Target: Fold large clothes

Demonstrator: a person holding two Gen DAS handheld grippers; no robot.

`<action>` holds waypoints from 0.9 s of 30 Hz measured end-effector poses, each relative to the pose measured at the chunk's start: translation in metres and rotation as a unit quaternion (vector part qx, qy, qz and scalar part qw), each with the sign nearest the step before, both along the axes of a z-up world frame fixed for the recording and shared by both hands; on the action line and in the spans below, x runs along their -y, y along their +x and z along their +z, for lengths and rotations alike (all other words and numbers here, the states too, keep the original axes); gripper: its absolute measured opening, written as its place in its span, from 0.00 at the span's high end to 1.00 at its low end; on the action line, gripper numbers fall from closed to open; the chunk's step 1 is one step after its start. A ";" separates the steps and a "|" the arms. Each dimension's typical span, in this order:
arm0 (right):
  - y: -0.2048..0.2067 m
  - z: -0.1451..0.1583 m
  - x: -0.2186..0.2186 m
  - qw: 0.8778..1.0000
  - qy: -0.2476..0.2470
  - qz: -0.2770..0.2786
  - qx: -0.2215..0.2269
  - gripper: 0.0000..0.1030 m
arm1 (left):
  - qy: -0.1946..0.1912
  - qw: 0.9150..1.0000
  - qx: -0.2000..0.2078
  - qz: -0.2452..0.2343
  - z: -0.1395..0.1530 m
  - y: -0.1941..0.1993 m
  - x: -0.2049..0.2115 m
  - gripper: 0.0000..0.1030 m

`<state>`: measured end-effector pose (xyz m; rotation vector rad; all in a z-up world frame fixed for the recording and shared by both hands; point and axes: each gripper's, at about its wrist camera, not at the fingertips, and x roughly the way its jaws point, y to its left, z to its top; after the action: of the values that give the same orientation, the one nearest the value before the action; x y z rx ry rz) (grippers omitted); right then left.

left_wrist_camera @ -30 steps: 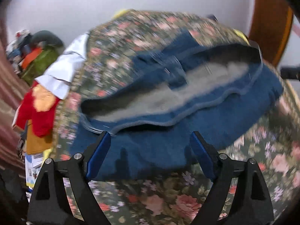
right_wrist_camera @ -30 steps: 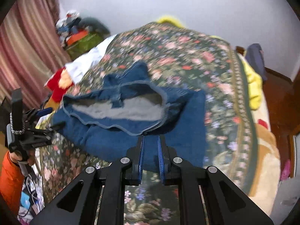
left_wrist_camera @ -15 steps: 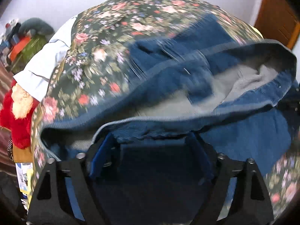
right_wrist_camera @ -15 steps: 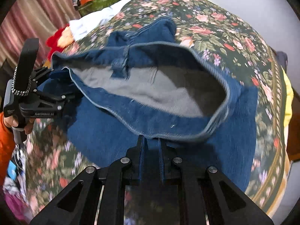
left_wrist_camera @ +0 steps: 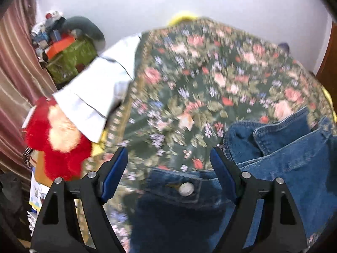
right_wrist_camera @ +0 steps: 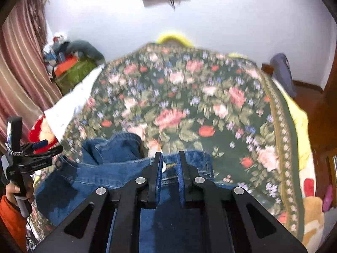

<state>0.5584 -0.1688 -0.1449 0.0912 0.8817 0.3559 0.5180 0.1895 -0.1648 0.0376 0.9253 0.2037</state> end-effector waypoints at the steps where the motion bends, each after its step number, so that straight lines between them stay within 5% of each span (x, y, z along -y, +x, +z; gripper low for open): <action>1: -0.003 0.004 0.000 1.000 0.009 0.009 -0.005 0.91 | -0.004 1.000 0.007 -0.005 0.007 -0.009 -0.002 0.22; 6: -0.032 0.011 -0.025 0.997 0.005 0.080 -0.020 0.91 | -0.013 0.999 0.004 -0.039 0.019 -0.046 -0.002 0.17; 12: -0.074 -0.016 -0.079 0.986 -0.016 0.160 -0.052 0.91 | -0.026 0.996 -0.038 -0.077 -0.011 -0.084 0.016 0.17; 19: -0.107 -0.076 -0.130 0.964 -0.087 0.228 -0.108 0.91 | 0.119 0.984 -0.094 -0.097 -0.082 -0.110 0.027 0.14; 22: -0.118 -0.102 -0.129 0.953 -0.195 0.218 -0.084 0.91 | 0.068 0.992 -0.075 -0.081 -0.083 -0.124 0.002 0.09; 24: -0.128 -0.101 -0.117 0.955 -0.196 0.219 -0.048 0.91 | 0.022 0.995 -0.076 -0.053 -0.081 -0.129 -0.015 0.05; 27: -0.131 -0.094 -0.101 0.961 -0.180 0.204 -0.056 0.91 | -0.026 0.997 -0.070 -0.023 -0.078 -0.139 -0.035 0.05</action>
<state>0.4274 -0.0675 -0.2388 -0.4164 1.0643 0.5720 0.3794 0.2244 -0.2432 0.0261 1.0680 0.1351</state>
